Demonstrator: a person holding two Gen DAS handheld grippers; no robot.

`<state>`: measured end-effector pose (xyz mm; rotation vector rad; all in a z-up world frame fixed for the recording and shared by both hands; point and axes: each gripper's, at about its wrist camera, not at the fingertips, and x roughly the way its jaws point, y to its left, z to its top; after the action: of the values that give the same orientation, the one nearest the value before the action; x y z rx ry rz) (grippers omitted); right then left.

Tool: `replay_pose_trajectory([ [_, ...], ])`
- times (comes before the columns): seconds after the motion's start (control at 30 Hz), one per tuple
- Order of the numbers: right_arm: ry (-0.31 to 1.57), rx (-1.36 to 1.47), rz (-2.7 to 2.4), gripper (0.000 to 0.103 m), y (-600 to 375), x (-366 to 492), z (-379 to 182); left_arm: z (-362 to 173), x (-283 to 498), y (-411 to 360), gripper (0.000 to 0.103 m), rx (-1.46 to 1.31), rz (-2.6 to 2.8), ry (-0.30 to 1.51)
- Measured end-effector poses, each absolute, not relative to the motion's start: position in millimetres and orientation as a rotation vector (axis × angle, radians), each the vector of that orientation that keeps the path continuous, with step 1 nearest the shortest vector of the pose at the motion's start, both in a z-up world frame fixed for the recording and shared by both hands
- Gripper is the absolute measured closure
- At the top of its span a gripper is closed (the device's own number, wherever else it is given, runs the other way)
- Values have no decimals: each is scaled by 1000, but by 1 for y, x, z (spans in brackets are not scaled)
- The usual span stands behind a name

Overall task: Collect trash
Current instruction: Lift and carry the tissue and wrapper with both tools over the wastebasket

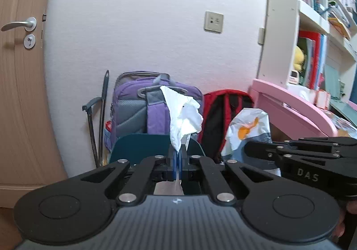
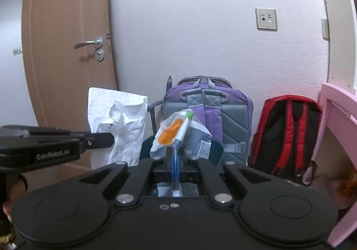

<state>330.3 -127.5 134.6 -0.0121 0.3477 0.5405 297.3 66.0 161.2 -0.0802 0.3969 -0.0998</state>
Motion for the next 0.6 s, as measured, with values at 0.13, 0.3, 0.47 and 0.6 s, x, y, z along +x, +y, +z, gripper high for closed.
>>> replay_pose_trajectory([
  [0.13,367,28,551,100,-114,364,126,151,332,77,101,-97,-81,430],
  [0.3,418,26,544,100,-98,401,99,124,367,86,101,-88,-61,491],
  [0.47,474,25,536,100,-87,429,70,91,396,92,101,-96,-54,563],
  [0.6,533,4,527,100,-78,447,47,62,416,97,101,-100,-50,632],
])
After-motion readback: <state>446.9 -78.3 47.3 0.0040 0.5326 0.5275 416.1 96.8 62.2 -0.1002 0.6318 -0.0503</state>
